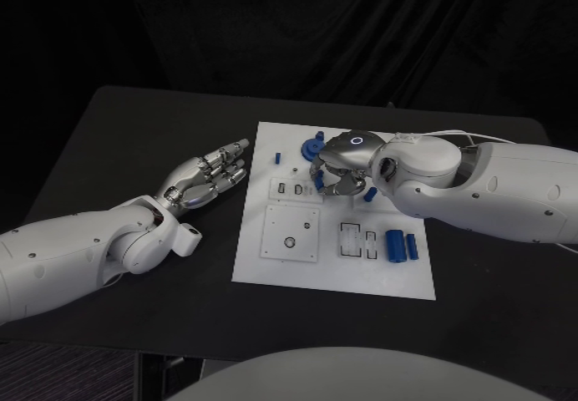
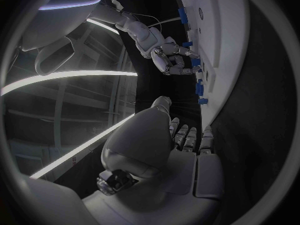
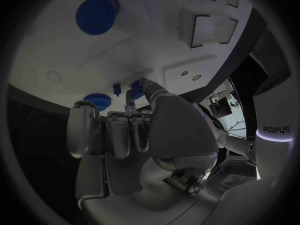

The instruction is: Assemble the parts on the task board

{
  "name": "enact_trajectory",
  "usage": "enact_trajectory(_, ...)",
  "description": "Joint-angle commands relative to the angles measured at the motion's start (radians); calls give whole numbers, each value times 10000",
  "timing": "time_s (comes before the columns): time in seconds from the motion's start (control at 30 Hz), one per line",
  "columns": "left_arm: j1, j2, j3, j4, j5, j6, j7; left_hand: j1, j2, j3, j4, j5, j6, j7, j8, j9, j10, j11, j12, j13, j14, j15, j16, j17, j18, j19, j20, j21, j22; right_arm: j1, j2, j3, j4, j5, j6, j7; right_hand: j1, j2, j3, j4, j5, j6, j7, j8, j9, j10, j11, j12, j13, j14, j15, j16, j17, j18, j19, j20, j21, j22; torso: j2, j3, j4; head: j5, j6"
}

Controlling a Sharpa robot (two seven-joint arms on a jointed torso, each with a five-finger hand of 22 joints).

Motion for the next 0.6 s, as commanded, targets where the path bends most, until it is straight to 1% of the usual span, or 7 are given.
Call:
enact_trajectory(0.03,-23,11,7,14,22,114,984,-59,8,77,9,-36,-4,62,-8,-6,-9,60,29,1,-4,75,-37,-9,-152,10,40,-60,-17,-30,1,2,-2,-89,100,-83,-88,-71,-4,58,27,-244,1,-204,-78,1042,52,26,2631,943,55,-62,2449,-17,-87,17,-88,1929,3,0,0,2,-1)
enact_trajectory(0.37,-29,-2,7,20,22,103,1001,-66,3,89,9,-50,-13,67,-9,-7,-17,57,27,-1,-4,74,-37,-9,-153,10,39,-60,-17,-33,-25,2,-3,-89,-45,-117,-205,-312,-103,284,21,-1341,-9,-1036,-611,1042,49,26,2631,904,55,-147,2374,7,-142,19,-229,1895,3,2,-3,30,-1)
enact_trajectory(0.47,-30,-29,7,45,22,38,1044,-73,-20,140,-6,-49,0,180,-7,-5,-139,-115,2,-30,-4,-9,-37,-9,-109,10,20,-60,-17,-33,-73,2,14,-89,-310,-59,-250,-484,-276,559,42,-2037,-66,-1125,-989,1042,4,26,2631,903,31,-151,2371,9,-137,-3,-241,1896,5,1,-1,64,-1)
enact_trajectory(0.5,-31,-45,7,61,22,1,1069,-76,-29,157,-11,-49,5,216,-6,-5,-165,-173,-2,-35,-4,-34,-37,-9,-88,10,17,-60,-17,-33,-110,2,39,-89,-490,-14,-189,-694,-486,982,89,-2533,-98,-1116,-1342,1042,-16,26,2631,904,-1,-150,2372,7,-135,-20,-251,1897,4,1,0,75,-1)
enact_trajectory(0.53,-31,-53,7,69,22,-19,1081,-79,-39,169,-15,-49,8,244,-5,-4,-185,-218,-5,-39,-4,-56,-37,-9,-70,10,17,-60,-17,-32,-132,2,55,-89,-593,13,-182,-724,-514,1033,89,-2623,-102,-1132,-1405,1042,-21,26,2631,904,3,-150,2372,7,-133,-25,-247,1898,5,3,-2,79,-1)
enact_trajectory(0.57,-31,-66,7,87,22,-55,1102,-82,-51,190,-21,-42,15,279,-3,-3,-233,-283,-13,-50,-4,-93,-37,-9,-40,10,13,-60,-17,-32,-171,2,86,-89,-785,60,-28,-862,-659,1404,115,-3194,-140,-1160,-1861,1042,-50,26,2631,904,-17,-152,2371,7,-130,-45,-250,1900,3,2,-2,75,-1)
enact_trajectory(0.6,-31,-77,7,104,22,-84,1117,-84,-58,206,-24,-40,21,298,-2,-3,-266,-336,-19,-57,-4,-114,-37,-9,-20,11,15,-60,-17,-31,-204,2,114,-89,-950,104,106,-956,-778,1726,155,-3560,-164,-1165,-2145,1042,-61,26,2631,906,-52,-148,2374,1,-126,-45,-247,1902,4,3,-3,74,-1)
